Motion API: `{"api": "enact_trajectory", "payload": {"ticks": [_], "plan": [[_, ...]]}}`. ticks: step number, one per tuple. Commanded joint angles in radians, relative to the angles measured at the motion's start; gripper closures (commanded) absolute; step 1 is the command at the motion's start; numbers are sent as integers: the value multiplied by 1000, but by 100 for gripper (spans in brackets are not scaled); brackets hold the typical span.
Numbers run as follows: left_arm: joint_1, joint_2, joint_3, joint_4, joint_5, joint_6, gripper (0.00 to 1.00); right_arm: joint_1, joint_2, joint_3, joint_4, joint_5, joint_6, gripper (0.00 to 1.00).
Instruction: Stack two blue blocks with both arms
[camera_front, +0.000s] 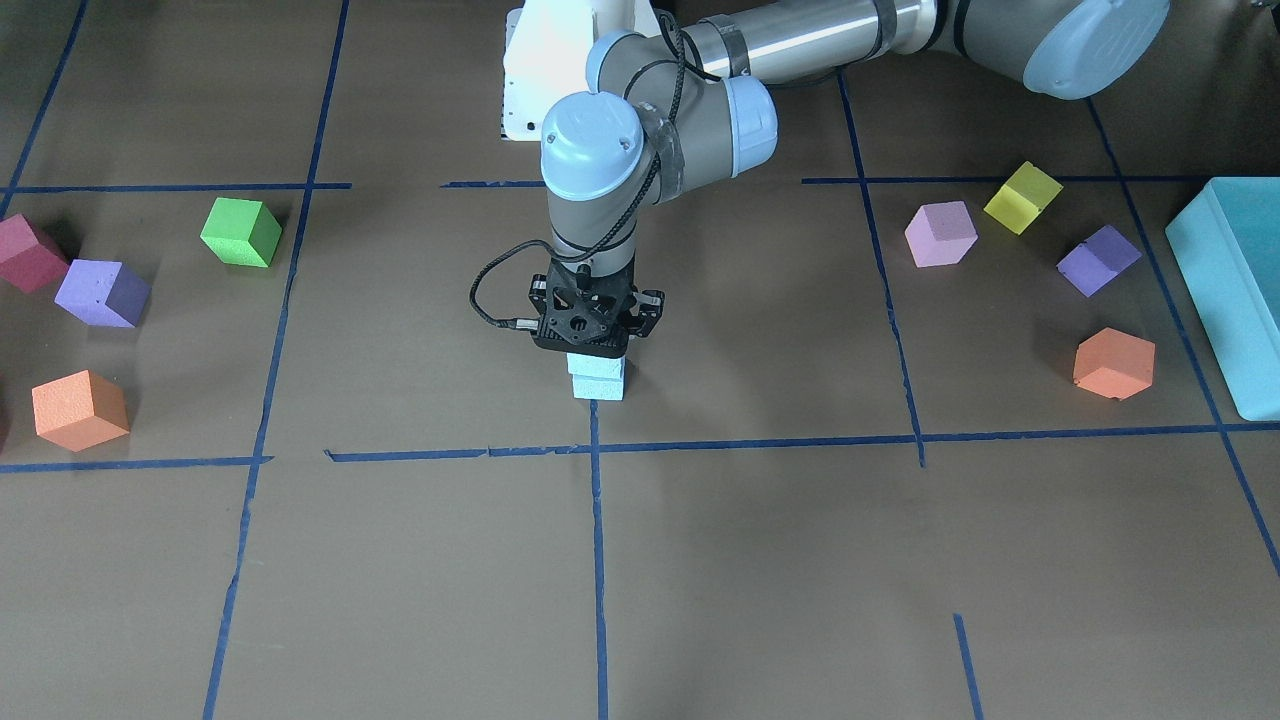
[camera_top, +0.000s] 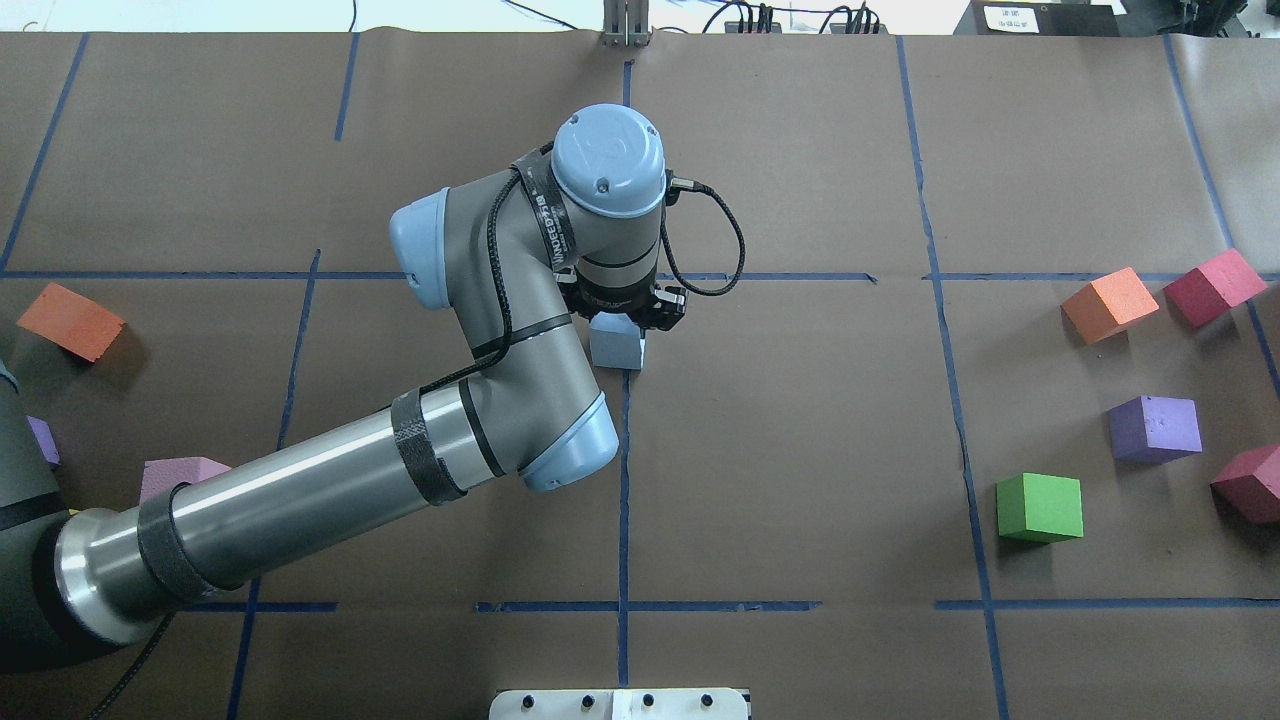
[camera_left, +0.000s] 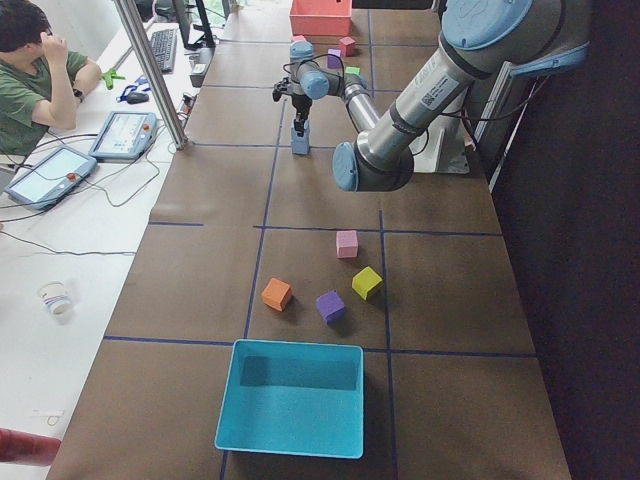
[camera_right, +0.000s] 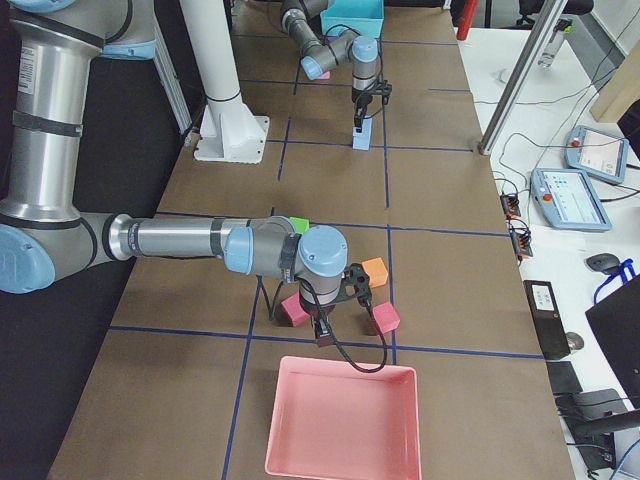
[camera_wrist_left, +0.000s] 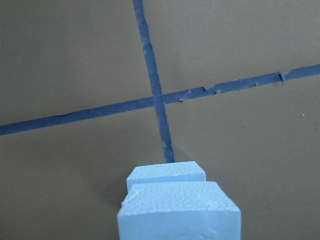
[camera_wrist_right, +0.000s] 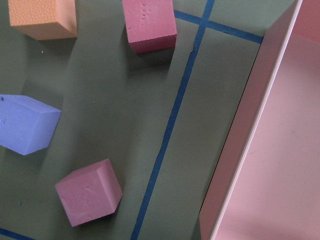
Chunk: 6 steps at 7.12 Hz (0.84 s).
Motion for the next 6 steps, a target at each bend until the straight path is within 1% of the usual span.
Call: {"api": "enact_trajectory", "payload": {"ticks": [1,2,4,5,6], "plan": [[-2,0,1,0,-1,0,36,0,0,0,0,0,0,0],[-2,0,0,-1,-1,-2,0,0,0,1,0,0,0,0],[-23,-5,-9,2,-9,-11,0,0,0,1,0,0,0,0],[-53,-5,-29,17,-44,-9,0,2,0,0,0,0,0,0],[-92,1,-88,85,-78,0,0,0,0,0,0,0,0,0]]}}
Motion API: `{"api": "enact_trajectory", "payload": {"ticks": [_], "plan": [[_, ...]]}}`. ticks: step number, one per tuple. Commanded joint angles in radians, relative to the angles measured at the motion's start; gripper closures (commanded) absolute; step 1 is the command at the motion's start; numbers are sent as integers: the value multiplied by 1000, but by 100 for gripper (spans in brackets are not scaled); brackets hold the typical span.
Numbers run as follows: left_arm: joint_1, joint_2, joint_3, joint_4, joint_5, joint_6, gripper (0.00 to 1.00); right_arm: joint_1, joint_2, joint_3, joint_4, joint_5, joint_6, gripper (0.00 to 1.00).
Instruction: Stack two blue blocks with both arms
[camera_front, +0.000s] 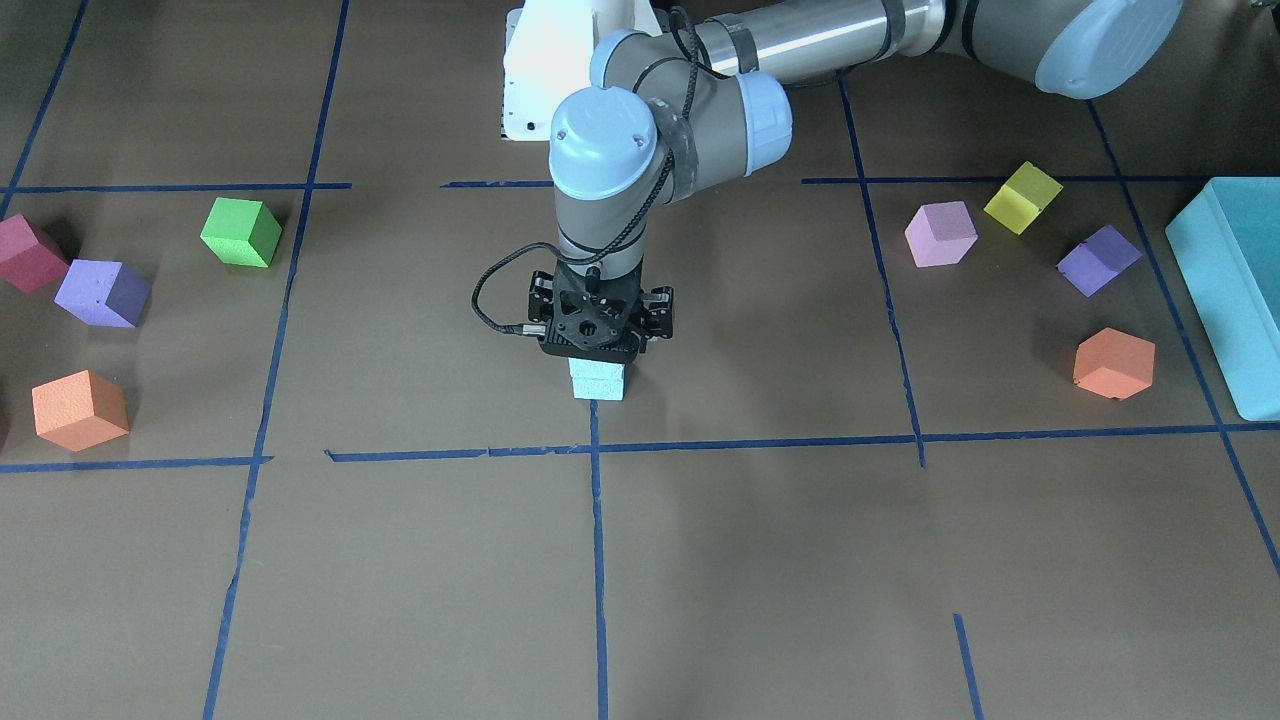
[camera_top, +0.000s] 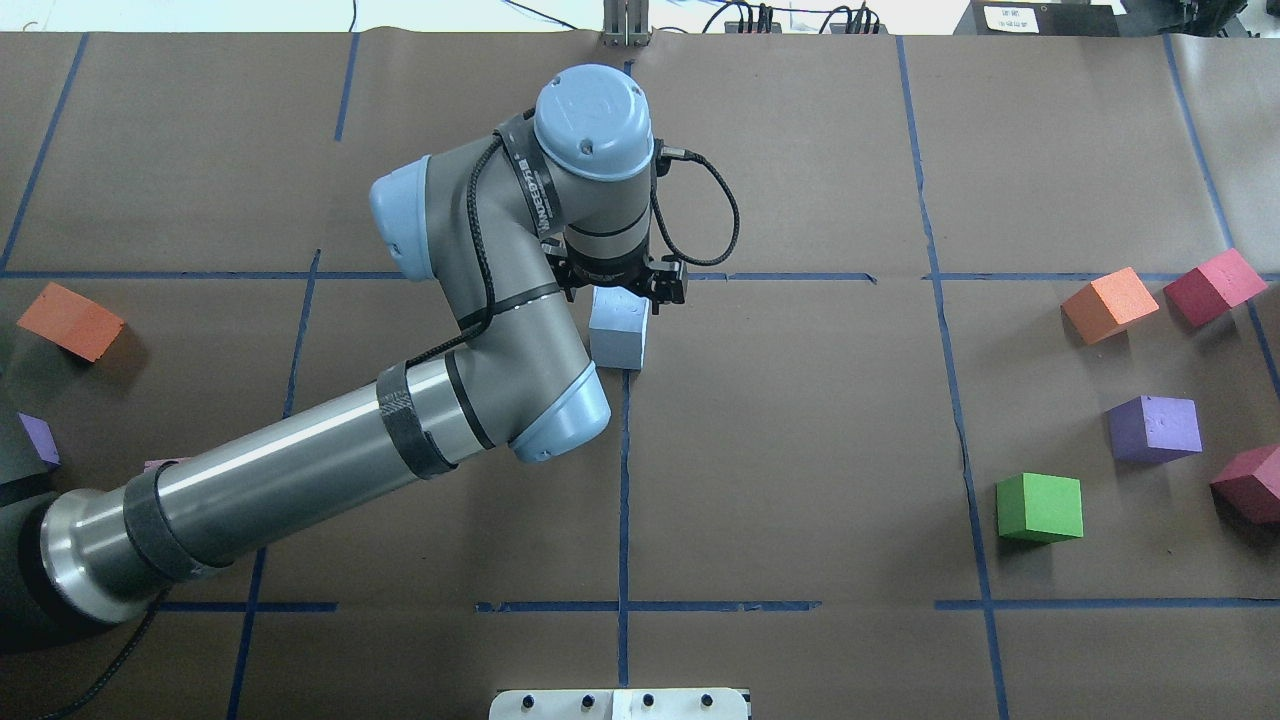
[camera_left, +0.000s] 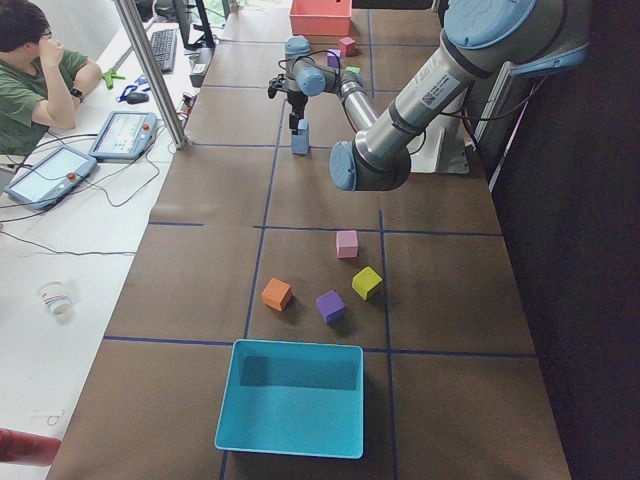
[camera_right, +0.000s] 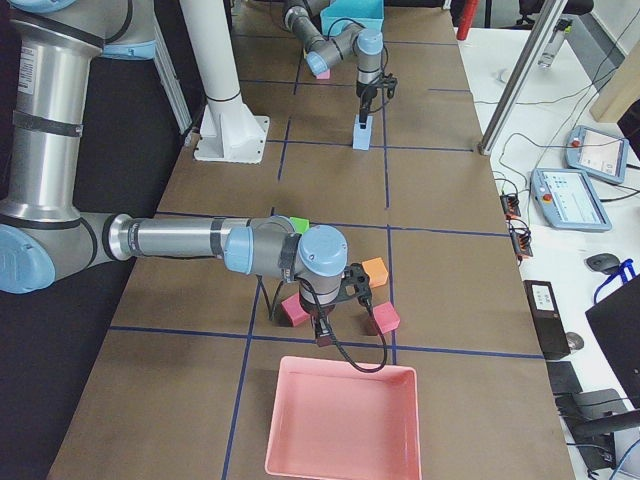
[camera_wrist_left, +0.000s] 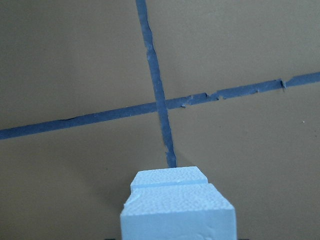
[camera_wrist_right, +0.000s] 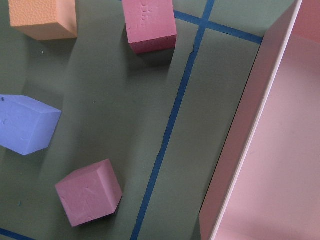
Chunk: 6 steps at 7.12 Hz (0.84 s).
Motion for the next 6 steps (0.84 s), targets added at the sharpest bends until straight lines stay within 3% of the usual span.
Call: {"api": "enact_trajectory", "payload": {"ticks": [1,3,6], "plan": [[-71,54,-134,107,-66,57,0,-1,0,-2,0,0,2,0],[-163,329,-376,121,-94,270,0,-1,0,-2,0,0,0,0],[-360,693,-585,106,-158,650,0,-1,0,-2,0,0,2,0]]}}
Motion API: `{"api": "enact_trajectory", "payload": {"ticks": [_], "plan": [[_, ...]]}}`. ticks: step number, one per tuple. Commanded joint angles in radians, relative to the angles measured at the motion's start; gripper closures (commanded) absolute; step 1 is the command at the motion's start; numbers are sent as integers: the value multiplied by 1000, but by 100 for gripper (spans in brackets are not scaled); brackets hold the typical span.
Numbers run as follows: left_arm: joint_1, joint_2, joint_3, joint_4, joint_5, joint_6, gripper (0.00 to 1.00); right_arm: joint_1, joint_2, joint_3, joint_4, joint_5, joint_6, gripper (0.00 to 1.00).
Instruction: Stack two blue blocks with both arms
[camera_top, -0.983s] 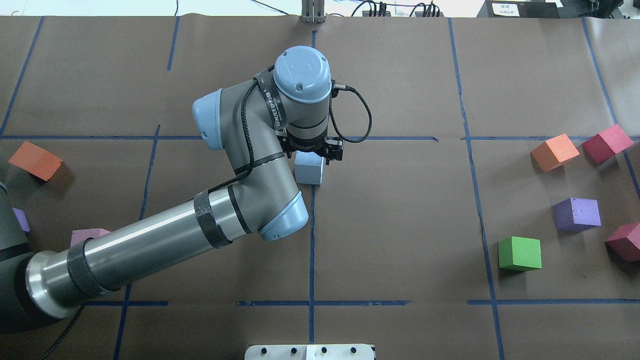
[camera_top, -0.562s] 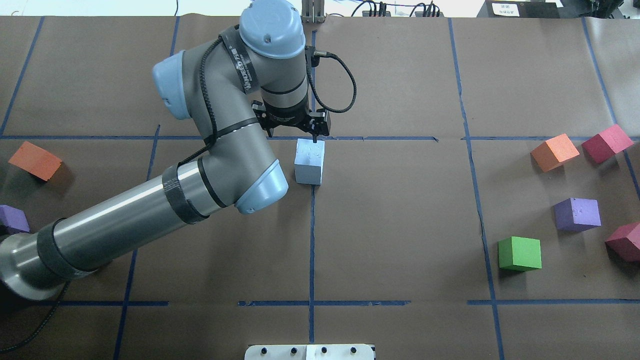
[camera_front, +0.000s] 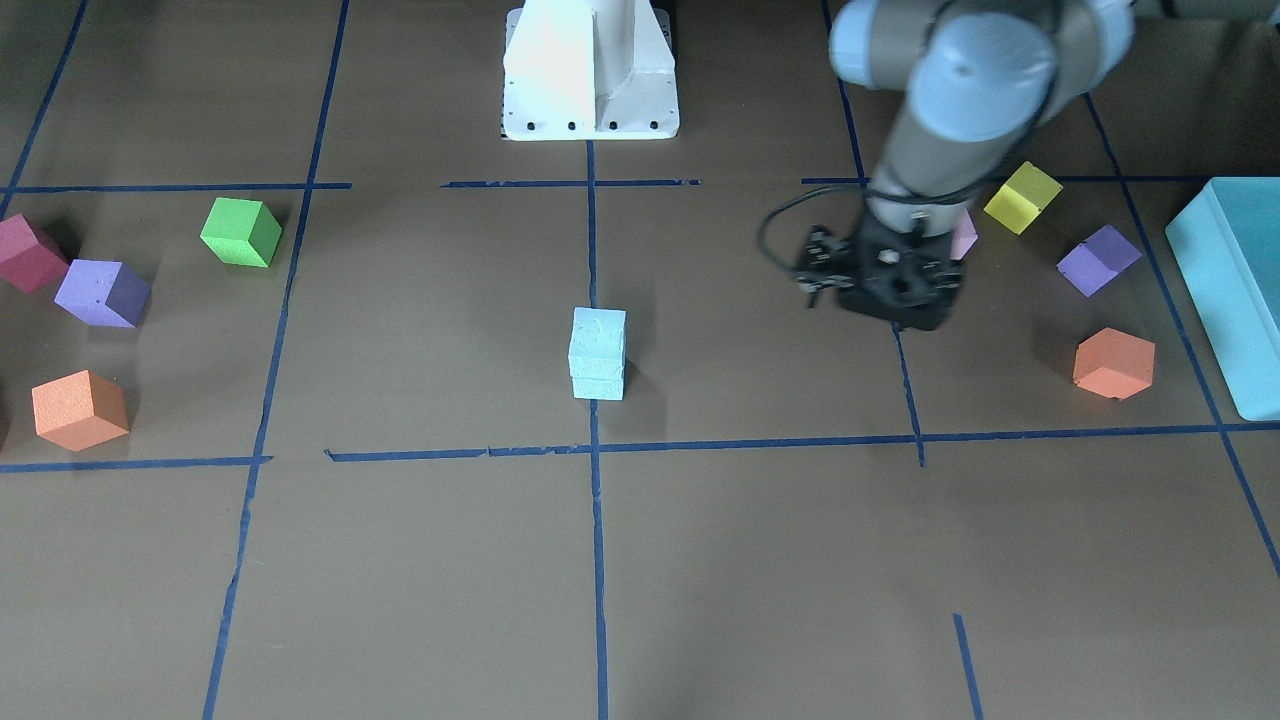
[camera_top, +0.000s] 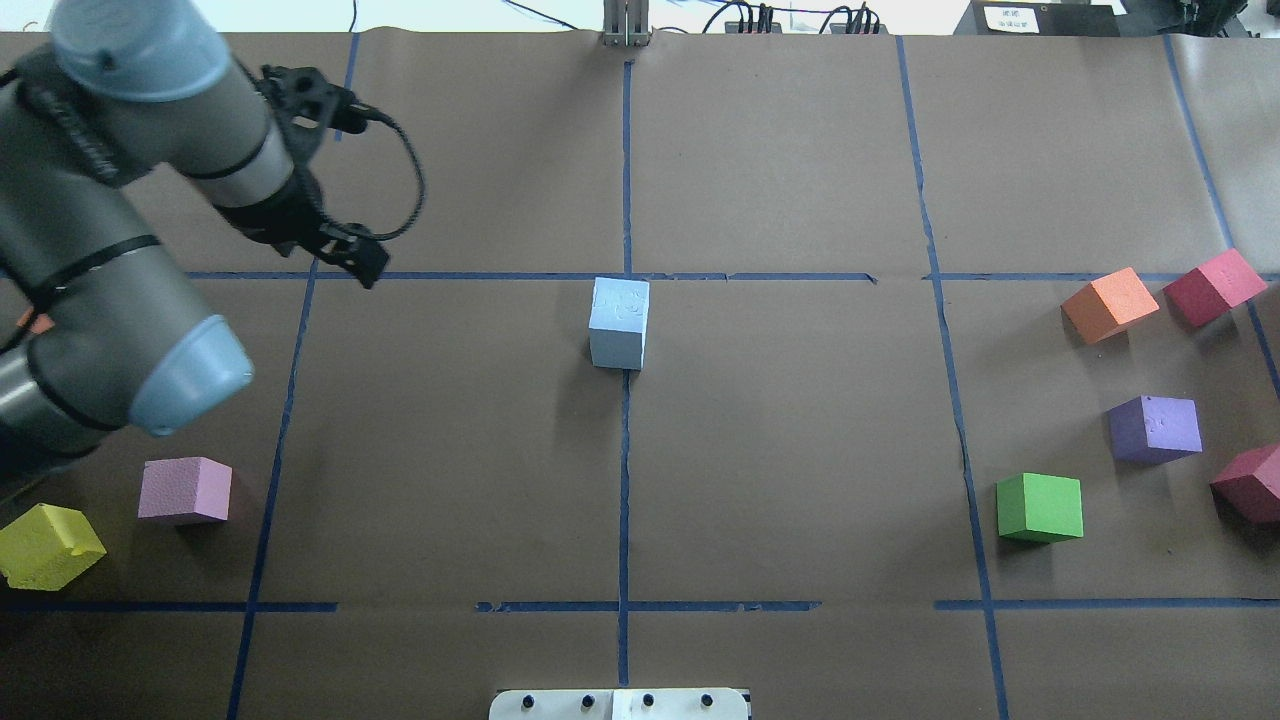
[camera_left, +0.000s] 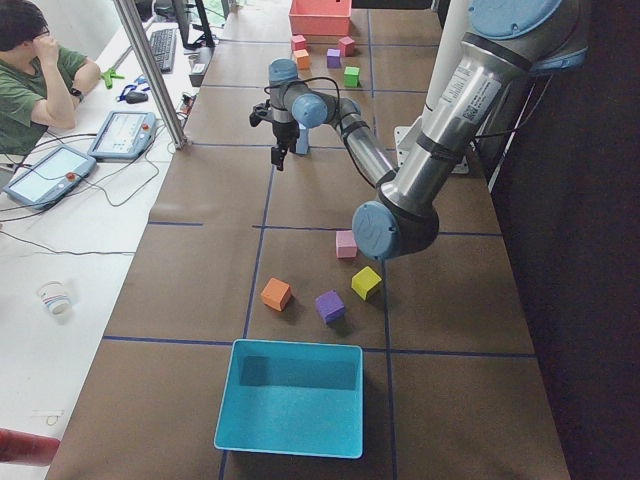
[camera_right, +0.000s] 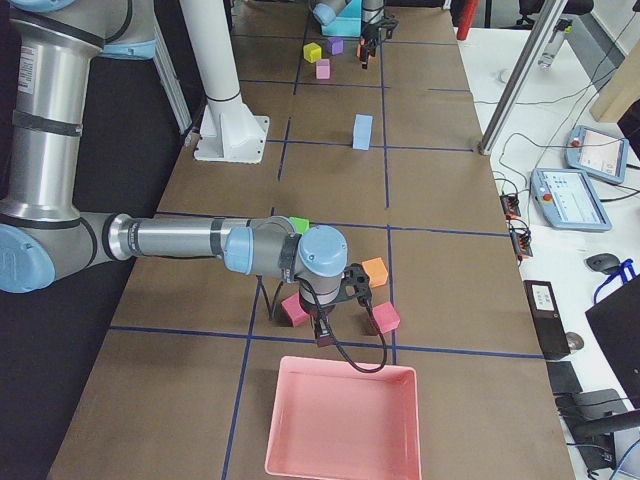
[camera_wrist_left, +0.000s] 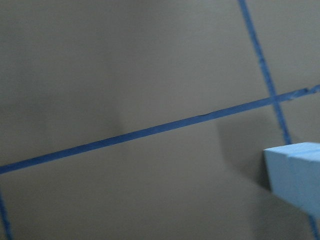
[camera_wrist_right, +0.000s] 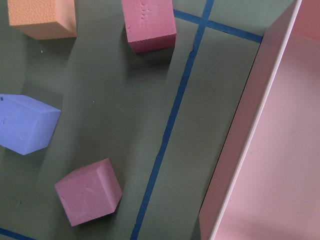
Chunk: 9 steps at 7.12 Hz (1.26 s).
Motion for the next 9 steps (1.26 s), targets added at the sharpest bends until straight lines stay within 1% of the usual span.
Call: {"api": "enact_trajectory", "payload": {"ticks": [1,2,3,4,5,6,7,9], "plan": [[-224,220,-75,-2,-147,314,0,0,2,0,0,0,1,0],[-359,304,-58,0,-221,513,0,0,5,-2,0,0,4,0],[-459,370,-23,0,-234,589,0,-2,6,-2,2,0,47,0],[-552,446,-11,-3,-234,591,0,-3,6,-2,2,-2,55,0],[-599,495,24,-3,-231,596,0,-3,6,-2,0,0,56,0],[-630,508,76,-3,-231,622,0,-5,6,-2,2,0,55,0],[-676,544,95,-3,-234,718,0,-3,6,-3,2,0,55,0],[-687,548,101,-2,-226,719,0,-3,6,-2,2,0,55,0]]}}
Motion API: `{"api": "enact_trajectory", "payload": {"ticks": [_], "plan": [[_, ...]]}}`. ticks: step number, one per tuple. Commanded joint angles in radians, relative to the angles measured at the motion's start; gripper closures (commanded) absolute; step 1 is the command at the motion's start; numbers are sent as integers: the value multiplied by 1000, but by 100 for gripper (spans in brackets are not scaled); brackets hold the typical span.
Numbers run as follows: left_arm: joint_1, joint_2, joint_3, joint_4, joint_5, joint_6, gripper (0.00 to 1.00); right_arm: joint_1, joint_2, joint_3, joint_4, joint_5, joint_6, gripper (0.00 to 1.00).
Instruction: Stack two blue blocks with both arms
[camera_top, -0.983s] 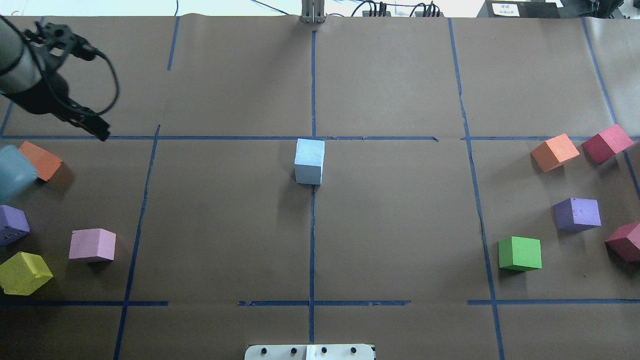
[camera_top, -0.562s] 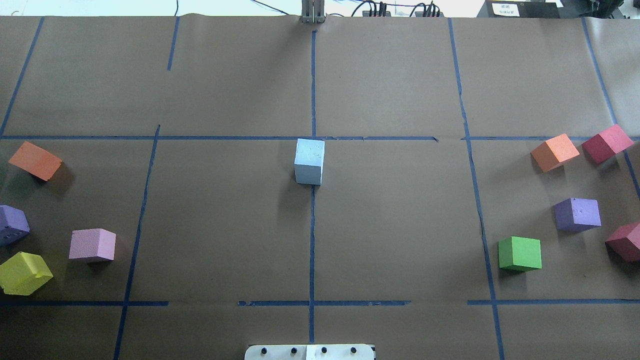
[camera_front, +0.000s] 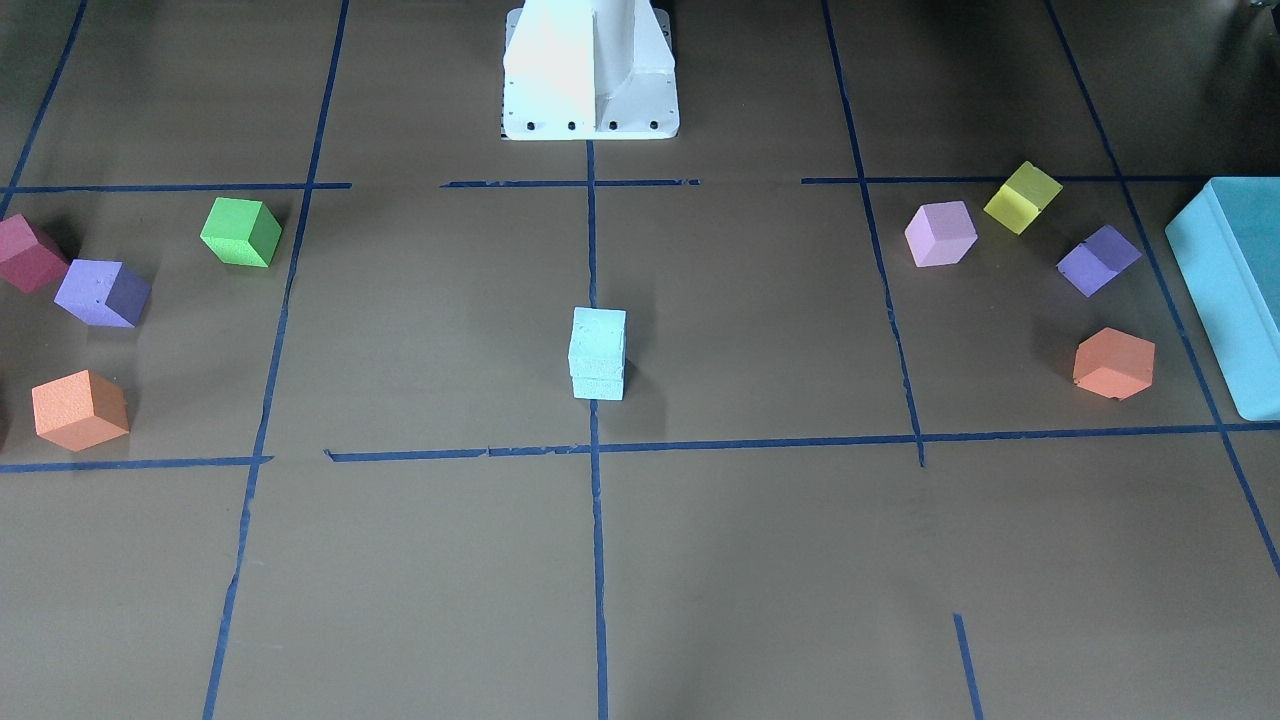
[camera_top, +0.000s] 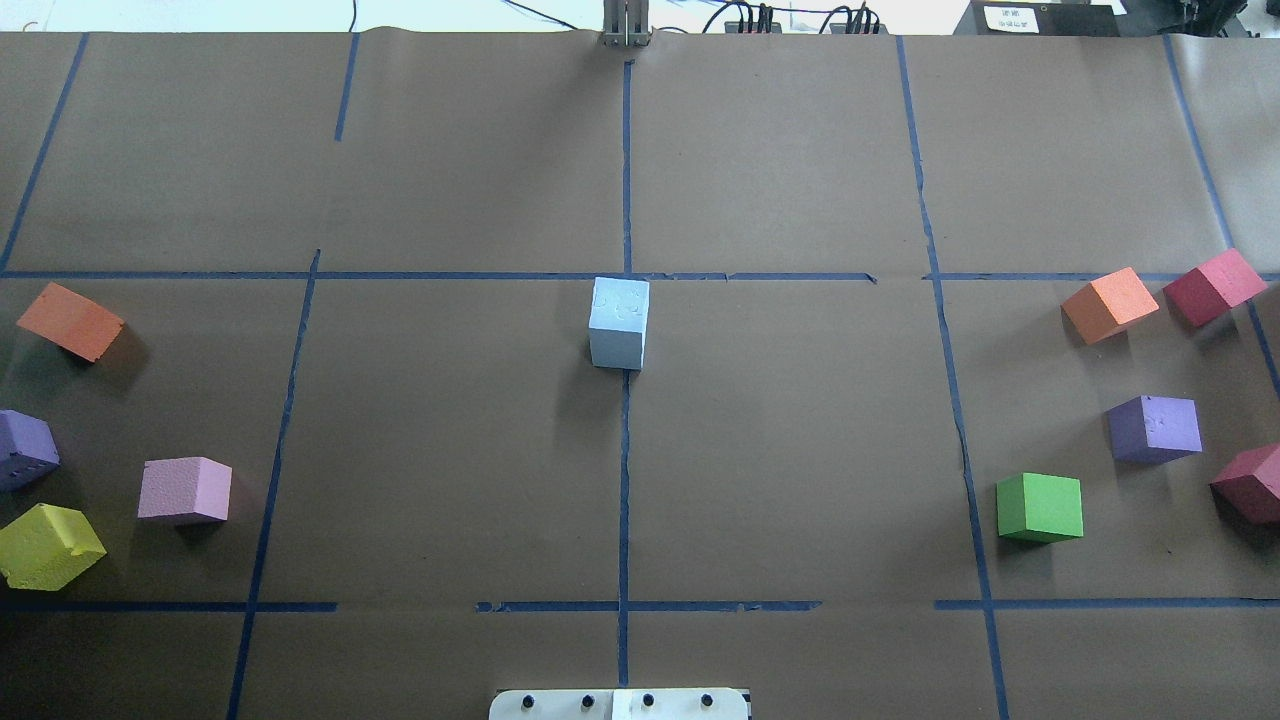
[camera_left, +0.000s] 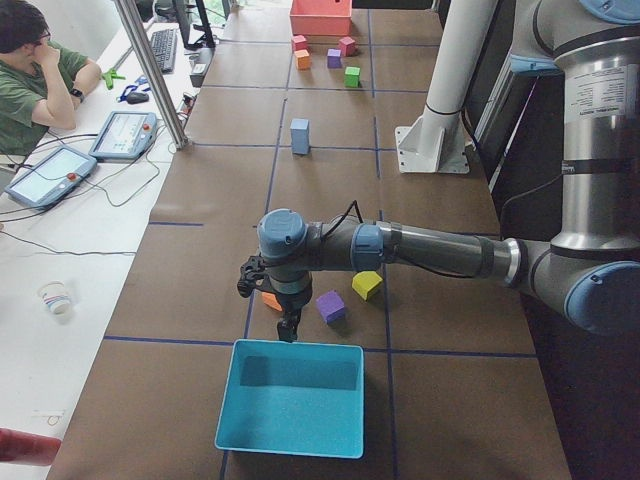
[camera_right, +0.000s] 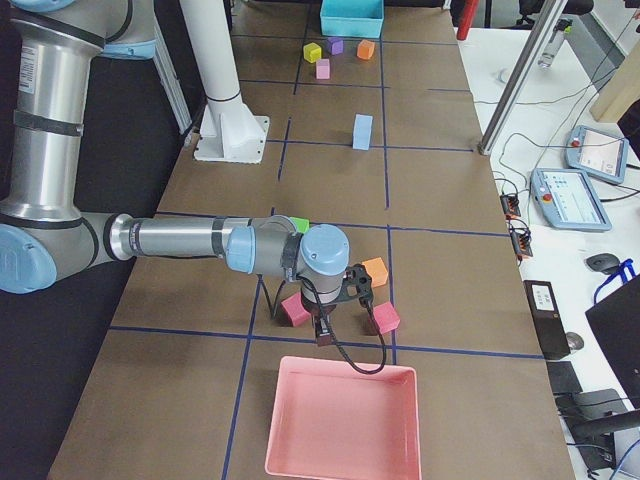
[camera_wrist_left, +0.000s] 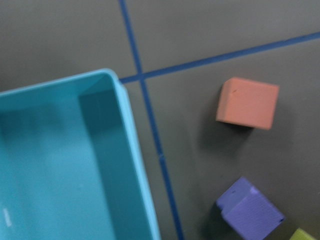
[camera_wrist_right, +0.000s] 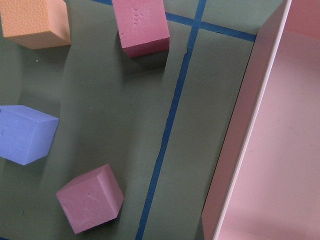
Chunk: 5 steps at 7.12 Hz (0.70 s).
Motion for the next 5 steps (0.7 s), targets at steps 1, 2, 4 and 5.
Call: {"api": "enact_trajectory", "payload": {"ticks": [1,2,4,5], "plan": [[-11,7,32,-3,2,15,0,-1,0,-1,-1,0,2,0],[-10,4,66,-11,0,13,0,0,0,0,0,2,2,0],[-6,4,70,-9,0,10,0,0,0,0,0,5,0,0],[-5,7,67,-8,2,18,0,0,-2,-1,0,9,0,0]]}}
